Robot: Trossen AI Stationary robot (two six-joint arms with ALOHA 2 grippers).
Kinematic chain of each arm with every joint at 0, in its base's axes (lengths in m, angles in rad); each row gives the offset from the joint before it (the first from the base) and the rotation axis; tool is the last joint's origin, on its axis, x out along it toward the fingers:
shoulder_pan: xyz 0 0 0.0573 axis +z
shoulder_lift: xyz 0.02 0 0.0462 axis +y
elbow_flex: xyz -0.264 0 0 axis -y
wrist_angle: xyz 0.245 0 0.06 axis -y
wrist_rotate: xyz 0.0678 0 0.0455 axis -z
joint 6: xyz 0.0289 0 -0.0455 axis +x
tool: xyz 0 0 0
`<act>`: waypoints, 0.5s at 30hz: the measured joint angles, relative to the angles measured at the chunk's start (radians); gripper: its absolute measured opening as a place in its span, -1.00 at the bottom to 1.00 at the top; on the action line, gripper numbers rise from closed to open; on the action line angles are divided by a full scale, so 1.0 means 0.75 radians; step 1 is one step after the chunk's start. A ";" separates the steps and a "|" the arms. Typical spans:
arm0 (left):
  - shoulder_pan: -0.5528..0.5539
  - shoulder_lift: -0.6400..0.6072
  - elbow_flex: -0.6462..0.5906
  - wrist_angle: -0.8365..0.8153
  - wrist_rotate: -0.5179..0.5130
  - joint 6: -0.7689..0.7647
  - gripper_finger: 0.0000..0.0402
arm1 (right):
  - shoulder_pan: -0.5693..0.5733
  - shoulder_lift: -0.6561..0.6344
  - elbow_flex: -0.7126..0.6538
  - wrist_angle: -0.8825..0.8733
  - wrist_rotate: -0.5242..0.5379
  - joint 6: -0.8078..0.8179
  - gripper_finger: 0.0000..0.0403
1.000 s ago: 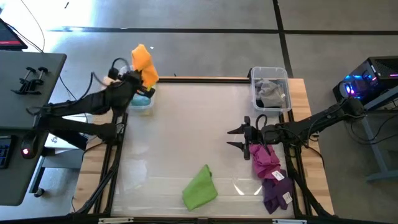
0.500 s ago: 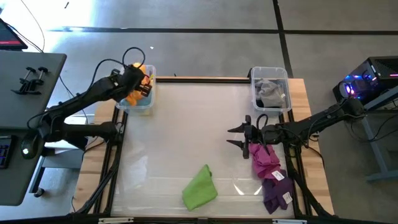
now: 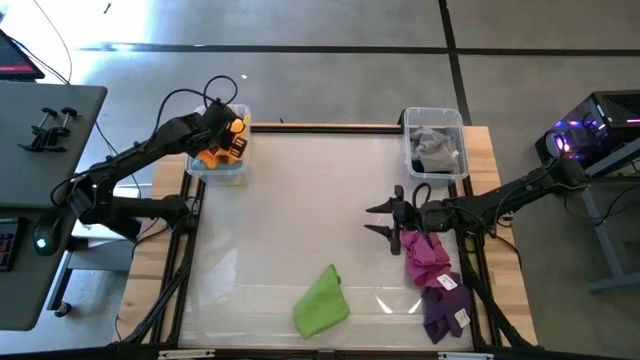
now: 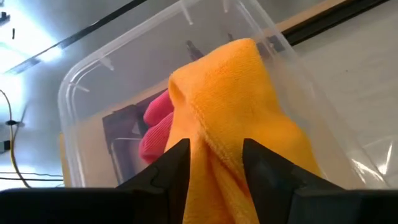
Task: Sort towels by color in basket
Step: Put the orange towel into the left transparent bin
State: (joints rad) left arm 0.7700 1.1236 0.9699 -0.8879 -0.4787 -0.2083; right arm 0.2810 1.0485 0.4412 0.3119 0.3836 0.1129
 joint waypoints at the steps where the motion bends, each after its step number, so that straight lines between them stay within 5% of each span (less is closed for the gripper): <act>1: 0.005 -0.009 0.000 -0.004 0.002 0.000 -0.32 | 0.000 0.000 0.000 -0.001 0.000 0.001 -0.01; 8: 0.014 -0.028 0.001 -0.082 0.117 0.000 -0.35 | 0.000 0.000 0.000 -0.001 0.000 0.000 -0.01; 15: 0.057 0.045 -0.064 -0.101 0.220 0.013 -0.64 | 0.000 0.000 0.000 -0.001 -0.001 -0.010 -0.01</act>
State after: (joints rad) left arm 0.8126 1.1573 0.9217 -0.9638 -0.3136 -0.1987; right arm 0.2810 1.0487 0.4412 0.3115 0.3832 0.1053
